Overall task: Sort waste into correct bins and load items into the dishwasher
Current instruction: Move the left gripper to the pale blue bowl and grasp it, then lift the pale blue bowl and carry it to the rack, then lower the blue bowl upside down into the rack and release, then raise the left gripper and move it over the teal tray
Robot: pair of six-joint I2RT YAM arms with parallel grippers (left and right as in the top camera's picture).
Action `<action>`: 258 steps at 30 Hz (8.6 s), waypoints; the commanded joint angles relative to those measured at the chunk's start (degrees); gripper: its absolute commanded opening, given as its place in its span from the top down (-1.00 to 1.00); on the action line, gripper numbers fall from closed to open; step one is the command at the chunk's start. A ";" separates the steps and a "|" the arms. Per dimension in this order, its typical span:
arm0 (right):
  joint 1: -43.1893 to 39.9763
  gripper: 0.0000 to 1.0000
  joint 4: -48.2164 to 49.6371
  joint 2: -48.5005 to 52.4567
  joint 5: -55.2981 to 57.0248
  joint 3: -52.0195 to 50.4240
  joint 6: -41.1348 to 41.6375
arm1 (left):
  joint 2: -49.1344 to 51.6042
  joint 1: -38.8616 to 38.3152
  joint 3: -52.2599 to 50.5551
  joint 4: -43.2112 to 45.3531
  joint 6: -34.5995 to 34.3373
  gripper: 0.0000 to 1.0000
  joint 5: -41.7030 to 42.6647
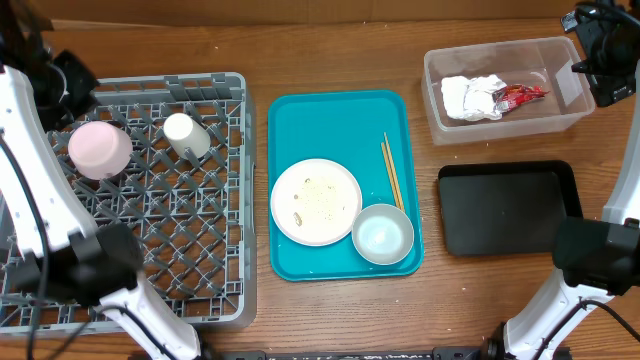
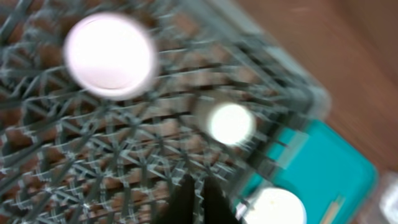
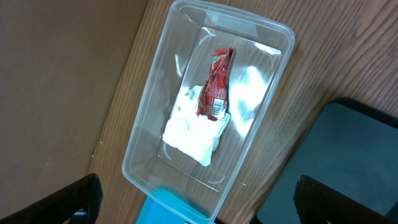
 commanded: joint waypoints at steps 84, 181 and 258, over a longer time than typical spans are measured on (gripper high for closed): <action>-0.11 -1.00 0.11 -0.04 0.59 0.15 -0.04 | 16.59 -81.02 -27.93 15.41 -9.88 0.92 -3.87; -0.11 -1.00 0.11 -0.04 0.59 0.15 -0.04 | -2.89 10.99 -49.88 7.56 43.01 0.92 49.81; -0.11 -1.00 0.11 -0.04 0.57 0.15 -0.04 | -11.45 0.04 -49.81 25.90 -0.42 0.92 -13.44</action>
